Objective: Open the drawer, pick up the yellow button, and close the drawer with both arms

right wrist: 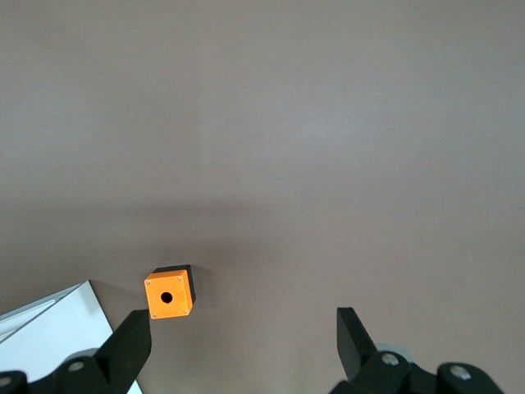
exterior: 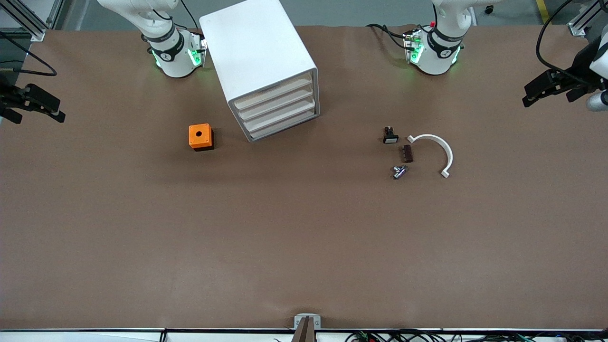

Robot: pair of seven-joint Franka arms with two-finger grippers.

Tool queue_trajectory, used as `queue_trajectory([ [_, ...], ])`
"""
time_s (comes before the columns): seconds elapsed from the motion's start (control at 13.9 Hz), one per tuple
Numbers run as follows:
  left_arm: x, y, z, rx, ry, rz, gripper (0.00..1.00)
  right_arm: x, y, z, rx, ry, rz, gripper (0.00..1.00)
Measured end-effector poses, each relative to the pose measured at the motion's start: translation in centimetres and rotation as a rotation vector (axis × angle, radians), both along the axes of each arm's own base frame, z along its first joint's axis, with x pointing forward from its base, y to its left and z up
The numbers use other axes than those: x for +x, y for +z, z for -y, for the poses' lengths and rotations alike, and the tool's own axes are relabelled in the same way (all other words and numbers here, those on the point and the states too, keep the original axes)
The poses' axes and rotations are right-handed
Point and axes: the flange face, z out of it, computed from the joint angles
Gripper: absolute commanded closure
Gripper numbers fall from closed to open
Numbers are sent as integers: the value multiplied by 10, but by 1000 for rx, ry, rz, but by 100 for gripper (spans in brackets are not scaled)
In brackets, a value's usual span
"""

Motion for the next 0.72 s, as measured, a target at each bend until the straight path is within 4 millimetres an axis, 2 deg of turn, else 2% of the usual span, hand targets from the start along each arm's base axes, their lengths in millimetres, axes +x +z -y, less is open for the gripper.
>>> queue_trajectory([
  [0.22, 20, -35, 21, -5, -43, -59, 0, 0, 0, 0, -1, 0, 1, 0],
  [0.36, 31, -58, 29, -9, -58, -94, 0, 0, 1, 0, -1, 1, 1, 0],
  [0.5, 39, -74, 38, -13, -75, -118, 0, 0, 1, -1, -1, 1, 1, 0],
  [0.72, 48, -95, 61, -18, -91, -132, 0, 0, 1, -3, -1, 6, 1, 0],
])
